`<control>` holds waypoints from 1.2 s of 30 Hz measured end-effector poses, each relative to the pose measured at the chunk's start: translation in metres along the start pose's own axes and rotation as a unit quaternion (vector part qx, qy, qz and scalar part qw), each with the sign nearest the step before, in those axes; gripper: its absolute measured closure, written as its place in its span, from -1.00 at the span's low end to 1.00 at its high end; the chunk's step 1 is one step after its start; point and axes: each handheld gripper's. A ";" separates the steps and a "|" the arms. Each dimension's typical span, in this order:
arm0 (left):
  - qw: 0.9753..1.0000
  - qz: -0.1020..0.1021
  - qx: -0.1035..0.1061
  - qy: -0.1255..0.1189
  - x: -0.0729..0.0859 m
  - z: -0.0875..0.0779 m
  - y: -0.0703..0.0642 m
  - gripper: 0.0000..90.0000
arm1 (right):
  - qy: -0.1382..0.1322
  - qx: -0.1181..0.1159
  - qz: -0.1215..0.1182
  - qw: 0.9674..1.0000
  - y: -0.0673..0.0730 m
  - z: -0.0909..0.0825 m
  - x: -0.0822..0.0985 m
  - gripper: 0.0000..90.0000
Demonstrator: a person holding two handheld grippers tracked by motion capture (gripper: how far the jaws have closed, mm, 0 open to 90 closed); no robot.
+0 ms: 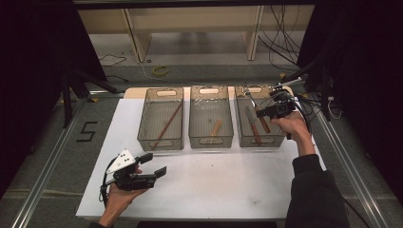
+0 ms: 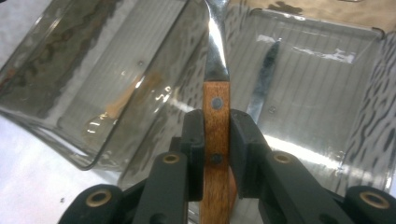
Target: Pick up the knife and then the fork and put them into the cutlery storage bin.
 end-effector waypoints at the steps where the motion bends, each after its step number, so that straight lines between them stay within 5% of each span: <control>1: 1.000 0.000 0.000 0.000 0.000 0.000 0.000 -0.55 | 0.000 -0.001 0.003 1.000 -0.001 0.001 0.000 0.73; 36: 1.000 -0.001 0.001 -0.001 0.000 0.000 0.000 -0.55 | 0.035 0.035 0.026 0.998 -0.010 0.032 0.001 0.72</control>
Point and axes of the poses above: each handheld gripper's, and its own axes: z roughly forward along the jaws, x roughly out of its underside, y roughly to its left, and after that the axes turned 4 degrees about z, right-handed
